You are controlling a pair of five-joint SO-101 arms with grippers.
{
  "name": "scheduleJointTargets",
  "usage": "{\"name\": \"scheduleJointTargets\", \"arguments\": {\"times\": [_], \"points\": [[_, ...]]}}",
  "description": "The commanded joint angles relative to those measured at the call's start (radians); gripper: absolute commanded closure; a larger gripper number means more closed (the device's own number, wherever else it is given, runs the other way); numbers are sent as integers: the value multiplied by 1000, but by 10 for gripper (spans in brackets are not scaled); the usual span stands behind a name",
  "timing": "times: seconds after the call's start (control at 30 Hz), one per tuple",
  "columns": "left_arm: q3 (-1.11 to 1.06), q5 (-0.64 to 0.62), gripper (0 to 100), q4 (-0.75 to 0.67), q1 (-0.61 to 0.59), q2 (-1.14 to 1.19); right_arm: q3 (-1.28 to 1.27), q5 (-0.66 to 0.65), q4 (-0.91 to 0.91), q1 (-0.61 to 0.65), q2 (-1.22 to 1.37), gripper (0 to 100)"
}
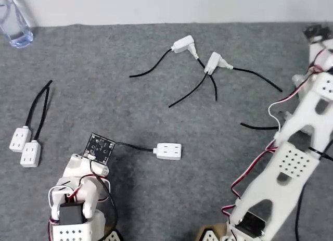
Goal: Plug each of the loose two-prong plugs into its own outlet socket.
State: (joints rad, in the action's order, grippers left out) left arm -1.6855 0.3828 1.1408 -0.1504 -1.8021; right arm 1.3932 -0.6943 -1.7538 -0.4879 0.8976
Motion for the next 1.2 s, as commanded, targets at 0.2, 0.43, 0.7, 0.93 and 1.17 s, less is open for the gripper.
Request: {"name": "scheduleJointTargets", "arguments": {"times": [0.2,0.43,0.7,0.93,1.17], "points": [[4,6,985,3,3,-17,-282,-236,-45,54,-222,991],[4,6,985,3,3,-17,-592,-560,-44,91,-449,990],[4,6,985,2,3,-17,-984,-747,-42,163,-680,990],[4,6,985,2,3,-17,-1330,-752,-13,214,-908,990],[4,6,985,5,3,-17,-1726,-839,193,228,-1070,990]]}}
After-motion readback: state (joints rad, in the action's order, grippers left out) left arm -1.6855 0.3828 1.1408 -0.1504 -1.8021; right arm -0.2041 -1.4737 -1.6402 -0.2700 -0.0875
